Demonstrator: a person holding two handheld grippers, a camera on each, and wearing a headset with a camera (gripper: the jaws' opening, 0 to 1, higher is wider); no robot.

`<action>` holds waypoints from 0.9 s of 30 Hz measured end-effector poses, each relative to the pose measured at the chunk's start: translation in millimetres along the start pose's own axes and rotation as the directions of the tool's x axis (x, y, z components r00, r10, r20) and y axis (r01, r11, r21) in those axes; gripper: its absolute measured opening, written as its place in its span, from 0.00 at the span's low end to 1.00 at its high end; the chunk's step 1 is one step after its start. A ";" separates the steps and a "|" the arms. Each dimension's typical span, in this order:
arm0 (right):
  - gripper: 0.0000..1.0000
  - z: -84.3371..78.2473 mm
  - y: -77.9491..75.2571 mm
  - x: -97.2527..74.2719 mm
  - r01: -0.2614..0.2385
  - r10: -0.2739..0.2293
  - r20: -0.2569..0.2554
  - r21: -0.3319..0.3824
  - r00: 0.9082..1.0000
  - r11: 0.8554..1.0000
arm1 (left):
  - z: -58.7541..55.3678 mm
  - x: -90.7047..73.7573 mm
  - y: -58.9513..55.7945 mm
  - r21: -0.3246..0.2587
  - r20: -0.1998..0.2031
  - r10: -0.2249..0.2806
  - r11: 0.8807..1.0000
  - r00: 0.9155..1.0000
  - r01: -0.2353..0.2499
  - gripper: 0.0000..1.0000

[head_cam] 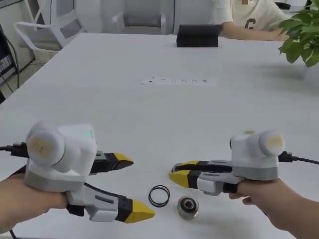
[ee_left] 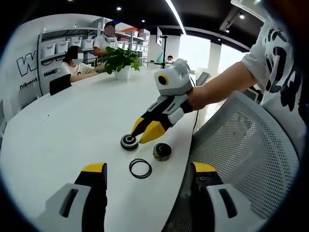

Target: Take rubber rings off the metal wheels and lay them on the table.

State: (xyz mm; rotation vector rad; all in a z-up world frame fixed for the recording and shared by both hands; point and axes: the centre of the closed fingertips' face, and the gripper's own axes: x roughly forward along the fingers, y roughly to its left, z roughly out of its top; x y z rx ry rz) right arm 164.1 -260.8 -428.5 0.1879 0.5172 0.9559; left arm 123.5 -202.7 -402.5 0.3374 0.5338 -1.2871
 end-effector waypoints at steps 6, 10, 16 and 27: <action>0.20 4.6 -5.4 -6.6 0.022 -0.021 0.025 -0.002 0.999 1.000 | 5.5 0.0 3.6 0.008 0.005 0.007 1.000 1.000 -0.007 0.68; 0.20 7.0 -9.6 -10.8 0.036 -0.036 0.035 -0.003 0.999 0.999 | 9.1 0.2 6.9 0.013 0.009 0.013 1.000 1.000 -0.013 0.68; 0.21 11.0 -16.7 -18.2 0.062 -0.062 0.054 -0.002 0.997 0.998 | 13.7 1.1 13.4 0.023 0.013 0.024 0.999 1.000 -0.025 0.67; 0.25 9.1 -27.9 -27.6 0.107 -0.106 0.061 -0.016 0.992 0.994 | 17.4 5.8 22.0 0.025 0.014 0.039 0.999 0.999 -0.040 0.67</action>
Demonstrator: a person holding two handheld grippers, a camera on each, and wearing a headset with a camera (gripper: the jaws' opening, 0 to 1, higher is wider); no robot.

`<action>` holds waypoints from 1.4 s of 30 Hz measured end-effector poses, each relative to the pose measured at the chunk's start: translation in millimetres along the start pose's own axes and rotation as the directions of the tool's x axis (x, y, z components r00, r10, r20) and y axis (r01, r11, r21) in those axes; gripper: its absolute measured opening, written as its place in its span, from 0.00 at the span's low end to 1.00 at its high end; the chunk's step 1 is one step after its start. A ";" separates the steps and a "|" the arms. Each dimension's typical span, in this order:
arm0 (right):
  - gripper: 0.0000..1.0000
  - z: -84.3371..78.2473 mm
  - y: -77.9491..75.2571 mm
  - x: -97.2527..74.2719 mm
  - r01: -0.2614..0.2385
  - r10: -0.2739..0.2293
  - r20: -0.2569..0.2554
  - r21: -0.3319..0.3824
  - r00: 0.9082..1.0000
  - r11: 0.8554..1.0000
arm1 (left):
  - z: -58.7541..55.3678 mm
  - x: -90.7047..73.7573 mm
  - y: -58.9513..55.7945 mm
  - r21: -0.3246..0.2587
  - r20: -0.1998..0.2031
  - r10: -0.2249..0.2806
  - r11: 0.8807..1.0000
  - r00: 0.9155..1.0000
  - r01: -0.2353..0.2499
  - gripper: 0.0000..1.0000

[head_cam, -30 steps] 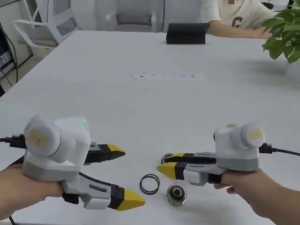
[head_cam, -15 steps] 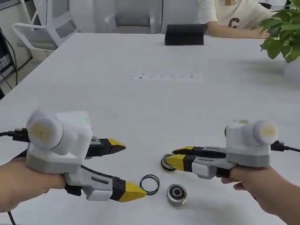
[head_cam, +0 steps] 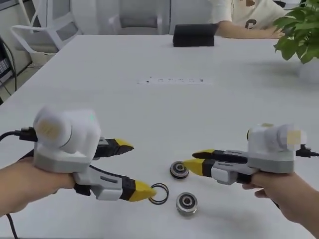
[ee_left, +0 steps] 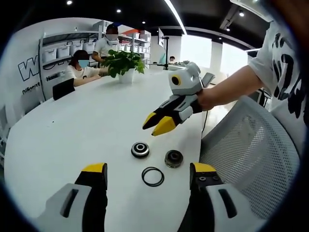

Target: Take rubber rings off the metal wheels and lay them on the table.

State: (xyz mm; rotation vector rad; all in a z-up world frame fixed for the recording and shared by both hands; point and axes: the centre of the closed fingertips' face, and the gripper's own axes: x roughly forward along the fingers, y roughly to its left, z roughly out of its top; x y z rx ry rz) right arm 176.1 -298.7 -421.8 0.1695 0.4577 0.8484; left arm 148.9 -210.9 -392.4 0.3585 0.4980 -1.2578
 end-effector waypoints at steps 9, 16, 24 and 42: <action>0.27 -6.4 -7.8 -4.3 0.032 -0.033 -0.015 -0.030 0.999 0.999 | 0.9 6.8 8.5 0.009 -0.011 0.013 1.000 1.000 -0.013 0.66; 0.29 -10.9 -16.7 -9.9 0.055 -0.056 -0.023 -0.041 0.998 0.998 | 2.2 15.0 10.1 0.014 -0.017 0.014 1.000 1.000 -0.014 0.66; 0.31 -13.1 -21.8 -12.1 0.072 -0.074 -0.026 -0.059 0.997 0.996 | 5.7 23.7 11.8 0.014 -0.010 0.005 1.000 1.000 -0.005 0.65; 0.32 -24.1 -25.3 -10.2 0.077 -0.083 -0.058 -0.100 0.995 0.992 | 4.1 39.0 20.5 0.011 -0.019 0.014 1.000 1.000 -0.014 0.63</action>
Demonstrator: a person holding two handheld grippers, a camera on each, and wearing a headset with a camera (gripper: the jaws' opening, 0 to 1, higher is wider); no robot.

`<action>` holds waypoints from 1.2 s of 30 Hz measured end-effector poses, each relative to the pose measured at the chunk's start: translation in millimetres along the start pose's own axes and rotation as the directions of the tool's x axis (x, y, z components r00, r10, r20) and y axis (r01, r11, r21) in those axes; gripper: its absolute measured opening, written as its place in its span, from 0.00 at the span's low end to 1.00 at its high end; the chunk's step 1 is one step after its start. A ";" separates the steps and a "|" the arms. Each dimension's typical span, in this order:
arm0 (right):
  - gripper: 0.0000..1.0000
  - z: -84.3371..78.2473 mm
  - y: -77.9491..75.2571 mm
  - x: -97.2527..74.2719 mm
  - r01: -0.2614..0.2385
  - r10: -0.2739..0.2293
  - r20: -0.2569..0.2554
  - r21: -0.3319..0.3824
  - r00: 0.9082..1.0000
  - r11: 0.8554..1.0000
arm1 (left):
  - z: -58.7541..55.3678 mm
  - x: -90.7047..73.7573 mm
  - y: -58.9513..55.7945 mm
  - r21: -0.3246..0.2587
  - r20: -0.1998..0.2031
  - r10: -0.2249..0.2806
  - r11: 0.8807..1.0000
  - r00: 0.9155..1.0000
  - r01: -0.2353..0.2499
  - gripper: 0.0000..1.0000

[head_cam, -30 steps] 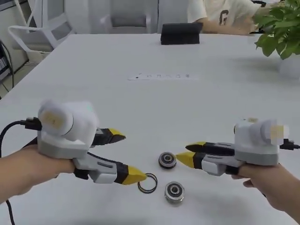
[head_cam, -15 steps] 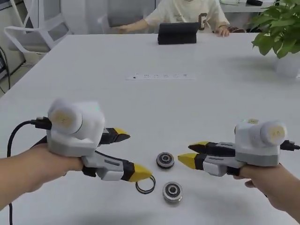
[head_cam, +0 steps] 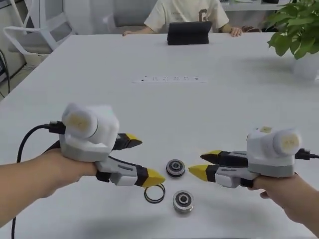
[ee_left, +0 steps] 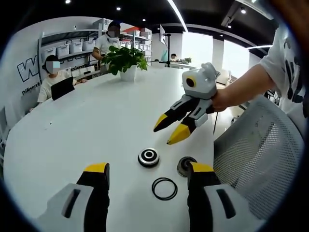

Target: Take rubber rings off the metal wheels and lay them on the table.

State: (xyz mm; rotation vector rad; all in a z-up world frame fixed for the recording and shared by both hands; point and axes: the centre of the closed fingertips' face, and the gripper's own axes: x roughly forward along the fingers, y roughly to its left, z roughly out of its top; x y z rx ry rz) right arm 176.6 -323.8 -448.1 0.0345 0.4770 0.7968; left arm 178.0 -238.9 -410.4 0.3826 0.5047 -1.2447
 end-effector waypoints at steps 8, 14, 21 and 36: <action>0.32 -2.8 1.2 0.8 -0.001 0.001 -0.009 -0.014 1.000 1.000 | -1.3 6.2 -0.5 0.001 -0.006 -0.002 1.000 1.000 0.002 0.62; 0.32 -7.0 2.7 1.4 -0.004 0.003 -0.024 -0.031 1.000 1.000 | 1.2 9.5 2.0 -0.003 0.001 0.000 1.000 1.000 0.000 0.62; 0.32 -7.8 2.2 1.6 -0.001 0.000 -0.023 -0.035 1.000 0.999 | -1.3 13.0 6.1 -0.005 -0.012 0.006 1.000 1.000 -0.006 0.60; 0.31 -16.2 0.4 -0.1 0.004 -0.007 -0.045 -0.048 0.999 0.999 | -0.5 27.9 -2.6 -0.020 -0.016 -0.016 1.000 1.000 0.016 0.54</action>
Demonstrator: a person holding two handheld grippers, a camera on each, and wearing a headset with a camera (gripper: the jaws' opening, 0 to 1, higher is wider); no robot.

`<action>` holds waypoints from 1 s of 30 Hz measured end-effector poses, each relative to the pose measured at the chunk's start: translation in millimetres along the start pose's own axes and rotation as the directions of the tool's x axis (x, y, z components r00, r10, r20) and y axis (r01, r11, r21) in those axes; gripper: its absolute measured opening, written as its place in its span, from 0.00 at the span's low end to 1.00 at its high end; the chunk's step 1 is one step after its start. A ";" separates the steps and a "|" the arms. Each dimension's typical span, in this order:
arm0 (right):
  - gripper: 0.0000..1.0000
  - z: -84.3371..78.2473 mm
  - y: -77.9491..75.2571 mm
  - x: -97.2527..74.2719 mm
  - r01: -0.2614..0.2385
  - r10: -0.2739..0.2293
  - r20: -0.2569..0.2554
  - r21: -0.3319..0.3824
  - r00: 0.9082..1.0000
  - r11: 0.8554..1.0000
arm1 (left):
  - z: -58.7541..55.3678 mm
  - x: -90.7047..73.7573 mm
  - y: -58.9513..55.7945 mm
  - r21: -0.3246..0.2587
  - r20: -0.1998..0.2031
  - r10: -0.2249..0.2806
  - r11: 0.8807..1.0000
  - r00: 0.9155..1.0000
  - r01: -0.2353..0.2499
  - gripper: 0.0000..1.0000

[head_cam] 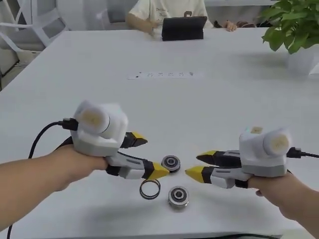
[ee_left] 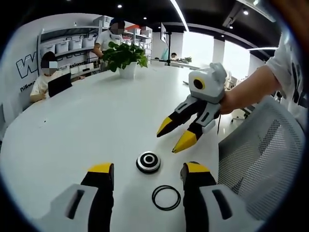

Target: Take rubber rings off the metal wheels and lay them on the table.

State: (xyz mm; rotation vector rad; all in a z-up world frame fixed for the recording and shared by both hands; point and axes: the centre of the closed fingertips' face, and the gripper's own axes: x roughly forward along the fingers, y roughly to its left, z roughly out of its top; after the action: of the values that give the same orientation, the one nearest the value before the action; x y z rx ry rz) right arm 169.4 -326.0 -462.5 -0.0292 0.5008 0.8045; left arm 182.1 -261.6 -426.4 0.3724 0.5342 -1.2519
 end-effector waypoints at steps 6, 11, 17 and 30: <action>0.31 -2.3 1.0 0.9 -0.003 0.003 -0.007 -0.005 1.000 1.000 | -3.2 6.1 0.4 -0.003 -0.011 -0.003 1.000 1.000 0.003 0.52; 0.31 -1.8 1.5 1.8 -0.007 0.007 -0.007 -0.010 1.000 1.000 | -4.9 11.0 0.8 0.000 -0.019 -0.010 1.000 1.000 0.010 0.51; 0.31 -2.2 1.4 3.6 -0.010 0.010 -0.008 -0.009 1.000 1.000 | -6.3 17.7 0.8 0.001 -0.026 -0.018 1.000 1.000 0.018 0.47; 0.31 -5.6 -0.7 6.4 -0.013 0.013 -0.012 -0.003 1.000 1.000 | -10.6 29.6 -0.4 -0.007 -0.046 -0.038 0.999 0.998 0.037 0.38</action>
State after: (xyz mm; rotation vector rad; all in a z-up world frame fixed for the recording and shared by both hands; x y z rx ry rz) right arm 171.3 -323.2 -470.4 -0.0332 0.5116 0.8182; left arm 186.2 -279.4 -452.0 0.3882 0.5871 -1.2797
